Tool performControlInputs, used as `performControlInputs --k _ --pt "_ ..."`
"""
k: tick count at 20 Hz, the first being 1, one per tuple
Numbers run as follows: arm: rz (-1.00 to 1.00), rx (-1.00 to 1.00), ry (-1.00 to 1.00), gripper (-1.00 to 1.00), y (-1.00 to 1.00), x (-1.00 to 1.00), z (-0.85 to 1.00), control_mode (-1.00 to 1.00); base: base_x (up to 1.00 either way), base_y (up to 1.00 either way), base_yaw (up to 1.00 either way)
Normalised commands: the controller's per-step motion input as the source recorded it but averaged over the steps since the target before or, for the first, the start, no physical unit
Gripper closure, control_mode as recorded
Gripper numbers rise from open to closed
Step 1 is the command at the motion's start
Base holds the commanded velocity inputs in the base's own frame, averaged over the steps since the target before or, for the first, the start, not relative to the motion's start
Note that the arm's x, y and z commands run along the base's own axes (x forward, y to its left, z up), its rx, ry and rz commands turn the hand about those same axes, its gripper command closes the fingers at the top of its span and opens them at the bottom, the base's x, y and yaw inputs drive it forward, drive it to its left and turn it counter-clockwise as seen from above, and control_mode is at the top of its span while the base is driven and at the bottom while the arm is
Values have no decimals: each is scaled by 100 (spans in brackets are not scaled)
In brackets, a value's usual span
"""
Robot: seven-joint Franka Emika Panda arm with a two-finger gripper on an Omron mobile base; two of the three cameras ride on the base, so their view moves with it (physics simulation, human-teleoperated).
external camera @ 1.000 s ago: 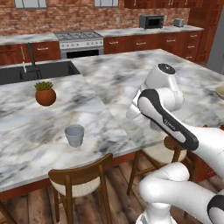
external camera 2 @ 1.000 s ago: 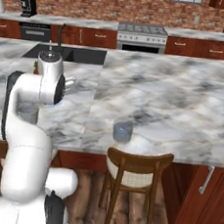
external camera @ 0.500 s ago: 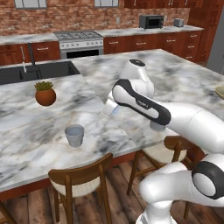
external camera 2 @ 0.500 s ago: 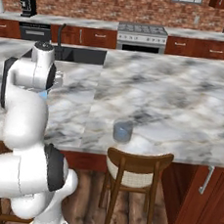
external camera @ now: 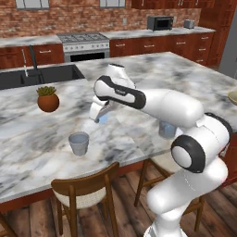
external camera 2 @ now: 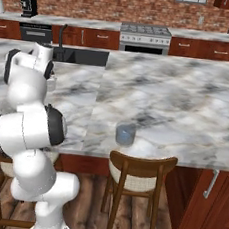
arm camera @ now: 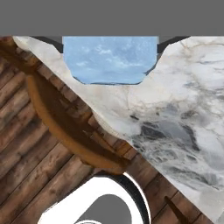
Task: There are four ice cubes in the ice bowl. Place two ice cubes in each glass of water.
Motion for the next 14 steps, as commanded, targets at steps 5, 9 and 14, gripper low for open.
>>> performControlInputs --k 5,9,14 --pt "2 -4 4 100 40 35 -40 -100 0 0 0" --pt "3 -9 0 100 34 46 -38 -100 0 0 0" --pt "3 -10 3 100 32 47 -44 -100 0 0 0"
